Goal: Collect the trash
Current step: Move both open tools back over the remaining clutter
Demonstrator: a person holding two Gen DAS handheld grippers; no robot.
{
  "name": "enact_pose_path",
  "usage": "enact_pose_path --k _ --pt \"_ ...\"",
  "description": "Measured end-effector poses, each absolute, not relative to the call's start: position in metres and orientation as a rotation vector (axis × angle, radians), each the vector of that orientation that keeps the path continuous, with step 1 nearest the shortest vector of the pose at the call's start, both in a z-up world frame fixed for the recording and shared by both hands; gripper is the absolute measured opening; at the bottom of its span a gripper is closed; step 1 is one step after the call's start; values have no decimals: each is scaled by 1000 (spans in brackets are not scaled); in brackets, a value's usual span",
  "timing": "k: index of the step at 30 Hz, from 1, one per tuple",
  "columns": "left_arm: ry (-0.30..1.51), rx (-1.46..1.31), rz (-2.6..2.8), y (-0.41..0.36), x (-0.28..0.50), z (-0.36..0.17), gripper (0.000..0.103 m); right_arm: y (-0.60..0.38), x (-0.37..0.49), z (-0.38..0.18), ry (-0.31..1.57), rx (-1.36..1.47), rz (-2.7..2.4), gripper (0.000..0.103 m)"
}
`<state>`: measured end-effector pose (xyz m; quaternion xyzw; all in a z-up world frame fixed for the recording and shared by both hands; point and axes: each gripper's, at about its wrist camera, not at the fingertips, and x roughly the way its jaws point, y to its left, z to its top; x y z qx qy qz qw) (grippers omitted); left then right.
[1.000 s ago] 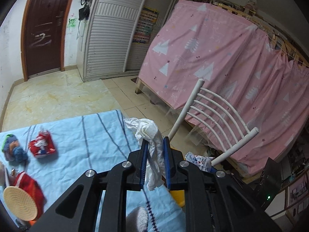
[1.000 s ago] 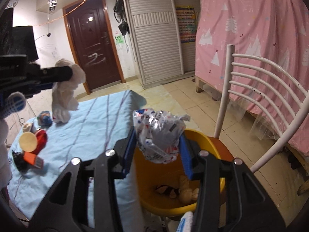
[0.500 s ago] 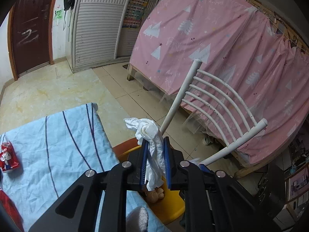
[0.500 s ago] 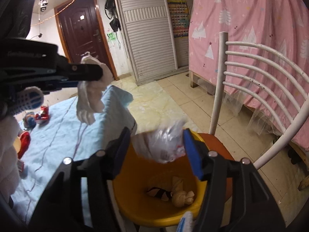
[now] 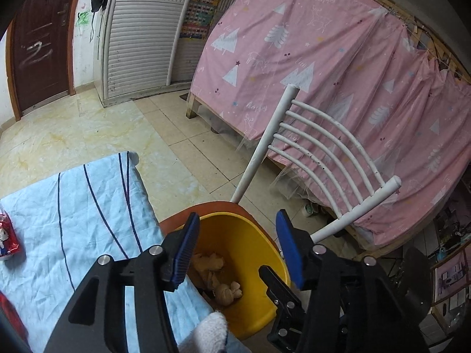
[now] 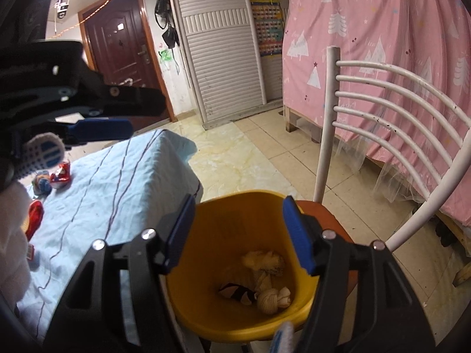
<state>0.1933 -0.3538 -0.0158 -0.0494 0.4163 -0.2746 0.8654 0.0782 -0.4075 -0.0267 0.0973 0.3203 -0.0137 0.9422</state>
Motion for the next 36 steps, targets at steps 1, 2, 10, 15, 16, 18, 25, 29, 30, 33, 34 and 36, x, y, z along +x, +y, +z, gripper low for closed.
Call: enact_pose_path --k 1,2,10,15,16,18,25,29,30,33,34,36 --pt "867 -107 -575 -352 190 -13 45 -407 77 -24 650 197 -28 60" --pt "865 -110 -577 -350 188 -11 46 -405 75 -23 648 195 -28 60" --pt "814 -124 -593 -331 164 15 47 -392 65 -2 622 175 -14 60" --pt "766 -109 -574 -316 143 32 52 -374 60 9 620 161 25 60" --pt "759 -105 -569 -312 139 36 53 -370 59 11 619 158 33 60" --pt "743 -109 -566 -304 132 41 56 -362 58 15 617 148 52 60" --pt "695 -103 -527 -268 107 60 58 -325 50 26 616 105 119 60" --pt "669 -102 -494 -240 93 69 60 -306 47 30 623 83 153 60" --pt "666 -102 -485 -231 89 70 60 -300 46 30 628 75 165 60" --pt "659 -103 -458 -208 82 74 62 -287 44 32 635 58 190 60" --pt "658 -101 -449 -199 79 74 62 -282 43 33 637 52 200 60" --pt "654 -99 -428 -184 74 75 63 -272 41 34 638 41 219 60"
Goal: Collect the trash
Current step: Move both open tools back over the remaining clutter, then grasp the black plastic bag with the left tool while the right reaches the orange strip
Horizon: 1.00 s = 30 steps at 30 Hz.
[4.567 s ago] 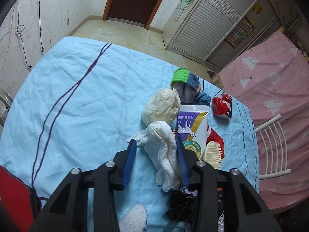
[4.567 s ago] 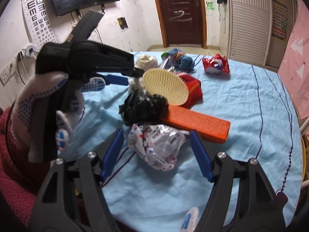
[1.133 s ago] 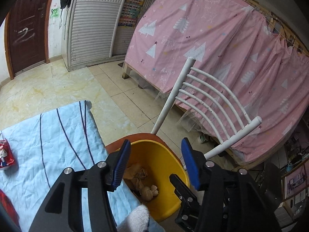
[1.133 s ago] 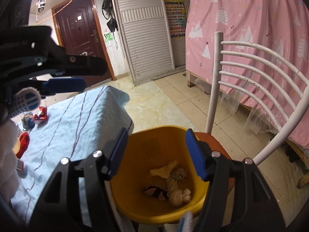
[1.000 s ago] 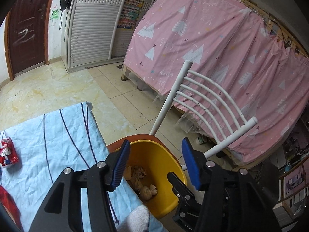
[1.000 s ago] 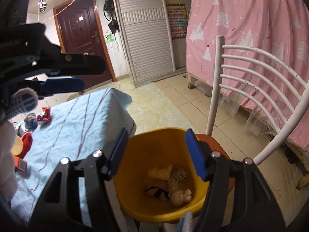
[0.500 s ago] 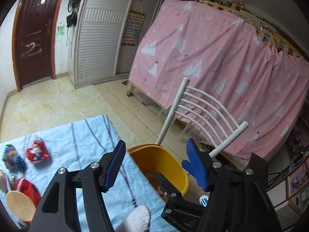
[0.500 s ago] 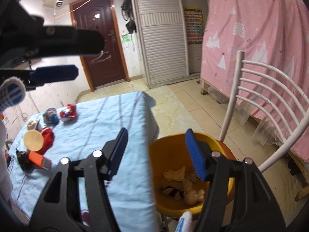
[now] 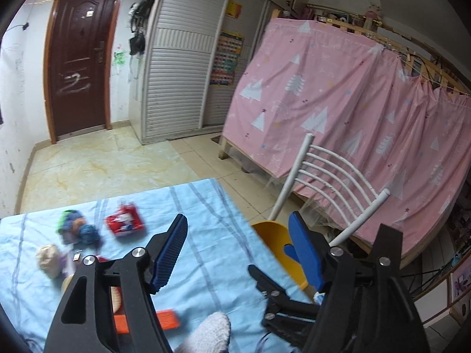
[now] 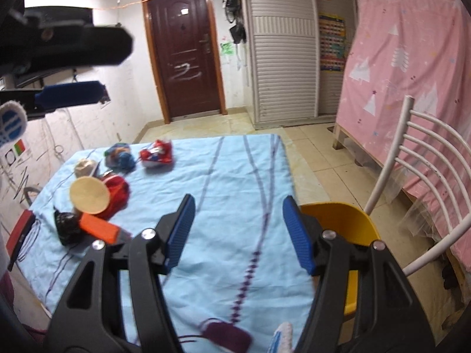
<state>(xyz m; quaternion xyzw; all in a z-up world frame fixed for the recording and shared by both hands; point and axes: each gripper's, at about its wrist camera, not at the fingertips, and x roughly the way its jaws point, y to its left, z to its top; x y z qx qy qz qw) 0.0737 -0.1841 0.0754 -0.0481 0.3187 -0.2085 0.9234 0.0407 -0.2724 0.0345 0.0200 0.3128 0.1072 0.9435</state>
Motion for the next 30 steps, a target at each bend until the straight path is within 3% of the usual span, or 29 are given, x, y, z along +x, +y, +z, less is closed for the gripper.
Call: enact_pose_path --k 14,30 --pt "754 -122 -289 -78 50 51 70 -215 34 34 677 -14 324 64" --pt "891 -87 -229 -47 46 -17 71 -179 30 31 710 -65 350 65"
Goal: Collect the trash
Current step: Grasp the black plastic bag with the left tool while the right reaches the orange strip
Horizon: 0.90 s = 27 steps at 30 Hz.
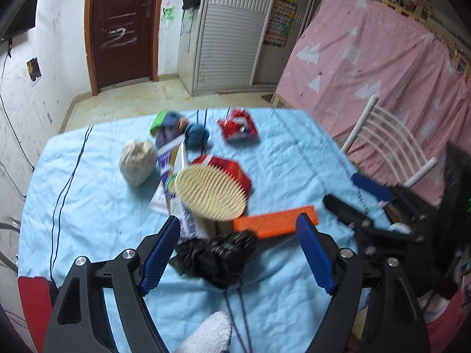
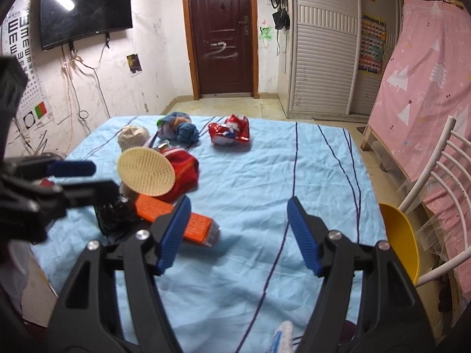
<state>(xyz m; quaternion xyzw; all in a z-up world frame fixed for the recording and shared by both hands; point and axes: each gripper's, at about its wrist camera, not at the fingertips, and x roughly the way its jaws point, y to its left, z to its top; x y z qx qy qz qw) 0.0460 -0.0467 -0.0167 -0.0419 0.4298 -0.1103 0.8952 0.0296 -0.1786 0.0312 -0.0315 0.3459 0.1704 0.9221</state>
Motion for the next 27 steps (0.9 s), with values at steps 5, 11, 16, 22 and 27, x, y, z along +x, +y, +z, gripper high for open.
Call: enact_pose_path --k 5,11,16,22,27 --pt "921 -61 -229 -42 48 -33 71 -171 31 30 719 -74 352 66" --pt "957 -55 -264 -42 51 -50 71 -163 33 28 730 -82 352 68" --pt "955 -67 -284 -38 51 -57 53 -156 34 27 739 -92 351 70" --pt "941 -71 -284 -32 48 -58 26 -144 34 25 756 -102 366 78" --pt "895 -105 -278 -17 42 -45 25 -132 34 22 778 -102 392 89"
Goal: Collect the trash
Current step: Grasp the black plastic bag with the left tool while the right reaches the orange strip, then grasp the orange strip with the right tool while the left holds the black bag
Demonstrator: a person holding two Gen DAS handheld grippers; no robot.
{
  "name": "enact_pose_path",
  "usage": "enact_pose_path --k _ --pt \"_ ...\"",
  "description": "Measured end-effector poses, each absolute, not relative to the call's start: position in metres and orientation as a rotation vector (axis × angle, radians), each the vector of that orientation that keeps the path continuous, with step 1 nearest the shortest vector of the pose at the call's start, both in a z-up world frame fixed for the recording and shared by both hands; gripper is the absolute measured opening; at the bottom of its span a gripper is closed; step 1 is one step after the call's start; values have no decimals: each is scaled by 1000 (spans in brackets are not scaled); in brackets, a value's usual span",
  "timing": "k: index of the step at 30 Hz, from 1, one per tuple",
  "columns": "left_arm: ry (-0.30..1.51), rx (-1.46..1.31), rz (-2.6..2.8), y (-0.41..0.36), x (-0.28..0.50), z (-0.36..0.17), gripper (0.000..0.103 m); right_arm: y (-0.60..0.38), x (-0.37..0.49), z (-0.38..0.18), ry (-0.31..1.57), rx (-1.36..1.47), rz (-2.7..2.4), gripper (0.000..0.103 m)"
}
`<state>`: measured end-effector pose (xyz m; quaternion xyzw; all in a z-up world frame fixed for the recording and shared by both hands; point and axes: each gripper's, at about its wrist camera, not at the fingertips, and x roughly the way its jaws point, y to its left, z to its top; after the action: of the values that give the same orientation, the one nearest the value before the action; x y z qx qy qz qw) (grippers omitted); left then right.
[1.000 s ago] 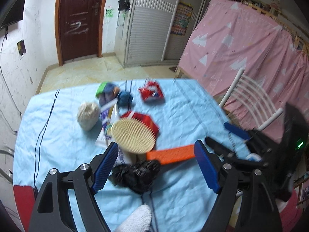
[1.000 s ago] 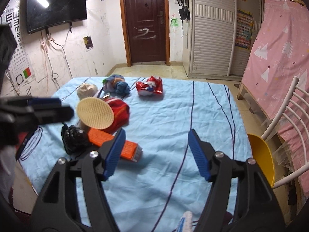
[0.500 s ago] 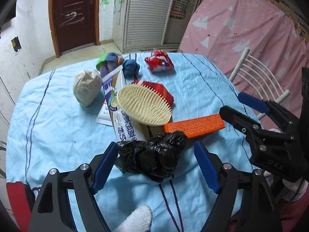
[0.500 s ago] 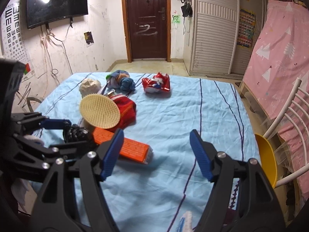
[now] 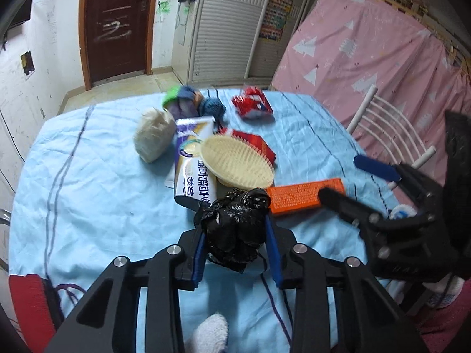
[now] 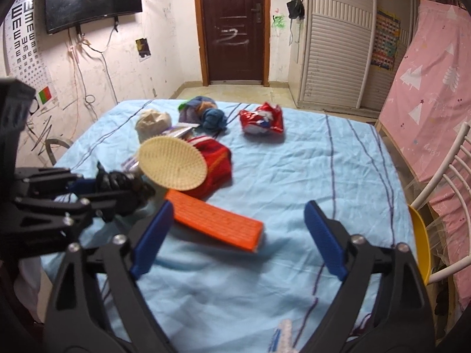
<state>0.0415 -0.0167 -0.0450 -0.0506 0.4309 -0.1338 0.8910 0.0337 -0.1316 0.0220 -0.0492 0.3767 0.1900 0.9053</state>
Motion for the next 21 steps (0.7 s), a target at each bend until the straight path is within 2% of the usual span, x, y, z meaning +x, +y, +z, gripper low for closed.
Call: enact_pose_path --k 10,21 --pt "809 -164 -268 17 24 -21 25 -103 41 8 847 -150 398 95" --pt "808 -201 -279 33 22 -28 25 -92 54 -6 927 -186 357 96"
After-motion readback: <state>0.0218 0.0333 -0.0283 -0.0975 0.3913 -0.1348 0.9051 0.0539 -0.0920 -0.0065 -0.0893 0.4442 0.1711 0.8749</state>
